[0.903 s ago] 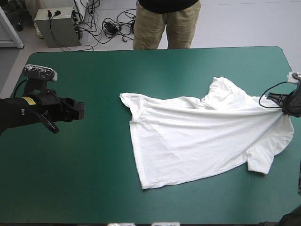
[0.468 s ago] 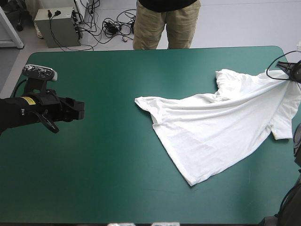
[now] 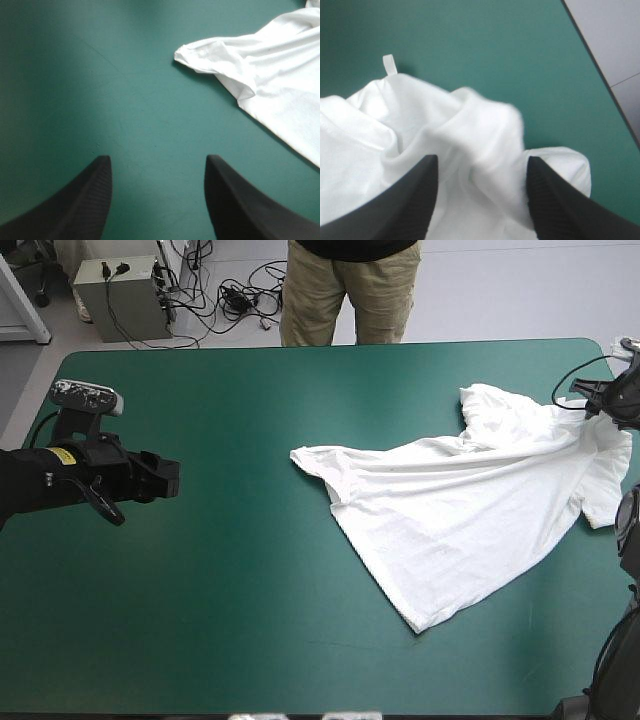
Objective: Fold the cloth
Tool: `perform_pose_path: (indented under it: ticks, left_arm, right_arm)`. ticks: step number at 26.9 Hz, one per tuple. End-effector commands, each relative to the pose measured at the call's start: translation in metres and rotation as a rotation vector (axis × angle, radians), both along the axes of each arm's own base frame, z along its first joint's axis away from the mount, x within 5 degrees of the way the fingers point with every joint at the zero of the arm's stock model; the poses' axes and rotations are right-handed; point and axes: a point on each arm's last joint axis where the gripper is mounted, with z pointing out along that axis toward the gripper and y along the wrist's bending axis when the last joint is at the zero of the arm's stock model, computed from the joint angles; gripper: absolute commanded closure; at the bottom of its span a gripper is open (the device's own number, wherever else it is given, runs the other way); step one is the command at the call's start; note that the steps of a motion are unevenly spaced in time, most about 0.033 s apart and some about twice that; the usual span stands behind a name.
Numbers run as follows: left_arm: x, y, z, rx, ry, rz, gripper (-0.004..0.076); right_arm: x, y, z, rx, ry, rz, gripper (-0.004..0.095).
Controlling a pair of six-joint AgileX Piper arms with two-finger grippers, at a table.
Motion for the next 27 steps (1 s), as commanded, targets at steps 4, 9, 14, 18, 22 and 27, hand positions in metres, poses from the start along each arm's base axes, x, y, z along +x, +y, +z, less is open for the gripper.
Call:
perform_pose_path:
  ticks: [4, 9, 14, 18, 22, 27]
  left_arm:
    - [-0.005, 0.002, 0.009, 0.007, -0.040, 0.013, 0.0323]
    - [-0.006, 0.004, 0.008, 0.047, -0.028, 0.011, 0.0323]
    - [-0.008, 0.006, 0.008, 0.066, -0.033, 0.018, 0.0323]
    - [-0.010, 0.006, 0.010, 0.067, -0.042, 0.019, 0.0323]
    - [-0.015, 0.001, 0.012, 0.086, -0.063, -0.011, 0.0323]
    - [-0.011, -0.005, 0.007, 0.194, -0.060, -0.048, 0.0322]
  right_arm:
    - [-0.027, 0.013, 0.077, 0.018, -0.131, 0.016, 0.0403]
    - [-0.058, 0.028, 0.129, 0.020, -0.210, 0.044, 0.0426]
    - [-0.096, 0.054, 0.155, 0.047, -0.227, 0.116, 0.0426]
    - [-0.130, 0.091, 0.154, 0.065, -0.192, 0.204, 0.0426]
    - [-0.180, 0.164, 0.149, 0.009, -0.131, 0.417, 0.0426]
    - [-0.235, 0.216, 0.154, -0.041, -0.150, 0.553, 0.0426]
